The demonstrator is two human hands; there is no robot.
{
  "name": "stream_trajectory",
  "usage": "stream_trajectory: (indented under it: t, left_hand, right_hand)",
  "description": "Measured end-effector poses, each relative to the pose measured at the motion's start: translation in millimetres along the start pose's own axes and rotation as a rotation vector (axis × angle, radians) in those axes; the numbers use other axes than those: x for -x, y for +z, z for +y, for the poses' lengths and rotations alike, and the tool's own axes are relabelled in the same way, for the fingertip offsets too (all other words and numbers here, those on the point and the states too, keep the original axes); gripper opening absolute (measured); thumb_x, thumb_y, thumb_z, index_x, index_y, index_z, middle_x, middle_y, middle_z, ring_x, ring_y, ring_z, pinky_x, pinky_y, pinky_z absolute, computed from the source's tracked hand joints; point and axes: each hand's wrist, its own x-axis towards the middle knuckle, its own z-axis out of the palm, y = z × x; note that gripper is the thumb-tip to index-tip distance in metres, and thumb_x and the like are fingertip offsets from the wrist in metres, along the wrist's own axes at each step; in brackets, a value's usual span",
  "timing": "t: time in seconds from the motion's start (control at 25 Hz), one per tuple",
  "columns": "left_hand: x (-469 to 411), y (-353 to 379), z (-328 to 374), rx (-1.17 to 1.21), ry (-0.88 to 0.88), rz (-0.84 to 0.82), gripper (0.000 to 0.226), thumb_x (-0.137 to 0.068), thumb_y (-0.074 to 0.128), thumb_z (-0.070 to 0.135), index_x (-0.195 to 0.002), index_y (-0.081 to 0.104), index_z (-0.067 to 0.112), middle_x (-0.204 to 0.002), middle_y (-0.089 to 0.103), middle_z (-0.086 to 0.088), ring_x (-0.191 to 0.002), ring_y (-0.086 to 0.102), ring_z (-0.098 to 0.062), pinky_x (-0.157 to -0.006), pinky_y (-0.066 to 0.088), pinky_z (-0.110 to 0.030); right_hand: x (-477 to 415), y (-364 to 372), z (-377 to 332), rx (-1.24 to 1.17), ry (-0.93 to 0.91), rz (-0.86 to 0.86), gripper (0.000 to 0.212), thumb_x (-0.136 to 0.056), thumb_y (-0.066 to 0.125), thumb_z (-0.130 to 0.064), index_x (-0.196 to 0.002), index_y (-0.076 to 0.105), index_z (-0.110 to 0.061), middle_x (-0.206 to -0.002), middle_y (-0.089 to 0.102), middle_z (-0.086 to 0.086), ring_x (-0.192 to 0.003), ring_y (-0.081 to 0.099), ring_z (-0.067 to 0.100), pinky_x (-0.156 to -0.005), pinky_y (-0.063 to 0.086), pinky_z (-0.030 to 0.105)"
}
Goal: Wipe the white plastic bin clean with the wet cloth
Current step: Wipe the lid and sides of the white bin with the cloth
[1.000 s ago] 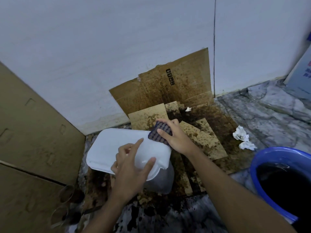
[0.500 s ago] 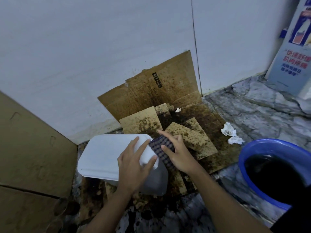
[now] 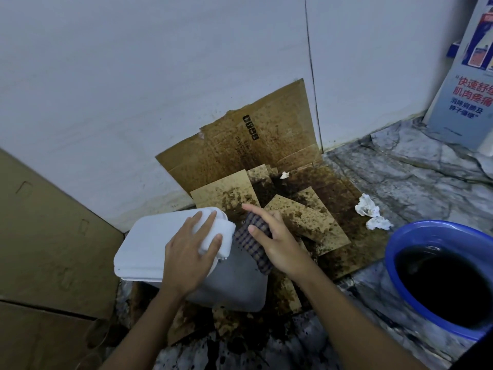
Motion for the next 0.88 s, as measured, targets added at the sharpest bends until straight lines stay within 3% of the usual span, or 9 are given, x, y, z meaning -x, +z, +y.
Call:
stream_trajectory:
  t: [0.08,0.2,0.36,0.48,0.6,0.68,0.76,0.88]
  left_hand:
    - [-10.1,-12.8,-15.3,0.040,-0.017,-0.019,0.066,-0.091,0.023,0.073,-0.151,0.034,0.048,-0.162,0.033,0.008,-0.149,0.031,-0.019,-0.115,0.033,-0.051]
    - [-22.8,-31.1,-38.2,0.108,-0.049,-0.075,0.052,-0.091,0.026,0.074,-0.142,0.028,0.066,-0.162,0.030,0.015,-0.148,0.029,-0.013,-0.117,0.031,-0.049]
    - [-32.1,-44.6,-64.0,0.195,-0.075,-0.077,0.042,-0.091,0.030,0.074,-0.132,0.024,0.079,-0.159,0.030,0.023,-0.148,0.027,-0.003,-0.119,0.030,-0.046]
    - [-33.3,-49.4,-71.1,0.248,-0.077,-0.077,0.043,-0.091,0.030,0.075,-0.133,0.025,0.080,-0.158,0.031,0.026,-0.147,0.026,0.002,-0.119,0.029,-0.041]
    - [-33.0,-50.9,-78.0,0.280,-0.082,-0.060,0.051,-0.093,0.031,0.073,-0.143,0.030,0.067,-0.157,0.032,0.028,-0.146,0.026,0.005,-0.120,0.028,-0.040]
    - [-34.5,-50.1,-81.9,0.287,-0.077,-0.062,0.053,-0.095,0.032,0.071,-0.147,0.032,0.060,-0.156,0.032,0.028,-0.146,0.025,0.007,-0.120,0.028,-0.041]
    - [-36.6,-49.0,-83.2,0.284,-0.070,-0.058,0.051,-0.095,0.032,0.069,-0.146,0.033,0.062,-0.156,0.033,0.028,-0.146,0.025,0.007,-0.120,0.028,-0.040]
    - [-40.0,-47.2,-82.9,0.270,-0.063,-0.031,0.050,-0.096,0.033,0.068,-0.145,0.035,0.059,-0.155,0.035,0.026,-0.145,0.028,0.006,-0.120,0.030,-0.039]
  right_hand:
    - [-7.1,11.9,0.5,-0.024,0.003,-0.013,0.038,-0.101,0.052,-0.044,-0.138,0.049,-0.052,-0.123,0.038,0.007,-0.118,0.048,0.017,-0.110,0.045,0.041]
    - [-18.7,33.3,-0.1,-0.173,-0.007,-0.012,0.038,-0.102,0.055,-0.035,-0.139,0.053,-0.046,-0.133,0.039,0.009,-0.122,0.051,0.014,-0.108,0.047,0.034]
    - [-43.4,72.1,6.3,-0.424,-0.046,0.012,0.041,-0.101,0.059,-0.026,-0.139,0.056,-0.039,-0.147,0.044,-0.005,-0.129,0.054,0.005,-0.102,0.051,0.029]
    - [-60.0,97.6,21.6,-0.450,-0.025,0.030,0.041,-0.101,0.058,-0.028,-0.140,0.055,-0.041,-0.148,0.044,-0.013,-0.130,0.052,0.001,-0.104,0.050,0.032]
    - [-70.2,116.8,42.4,-0.279,0.008,0.014,0.043,-0.102,0.051,-0.041,-0.143,0.044,-0.052,-0.144,0.037,-0.018,-0.131,0.044,-0.004,-0.109,0.046,0.032]
    - [-71.6,124.6,51.6,-0.089,0.024,0.007,0.046,-0.103,0.042,-0.050,-0.147,0.030,-0.058,-0.146,0.025,-0.020,-0.141,0.028,0.006,-0.116,0.037,0.035]
    - [-71.7,130.0,57.0,0.069,0.039,0.022,0.052,-0.103,0.035,-0.052,-0.152,0.018,-0.053,-0.154,0.011,-0.021,-0.145,0.011,0.013,-0.114,0.025,0.034]
    - [-73.9,139.7,59.3,0.207,0.024,0.058,0.056,-0.104,0.028,-0.056,-0.155,0.005,-0.053,-0.163,-0.005,-0.023,-0.150,-0.005,0.010,-0.118,0.012,0.047]
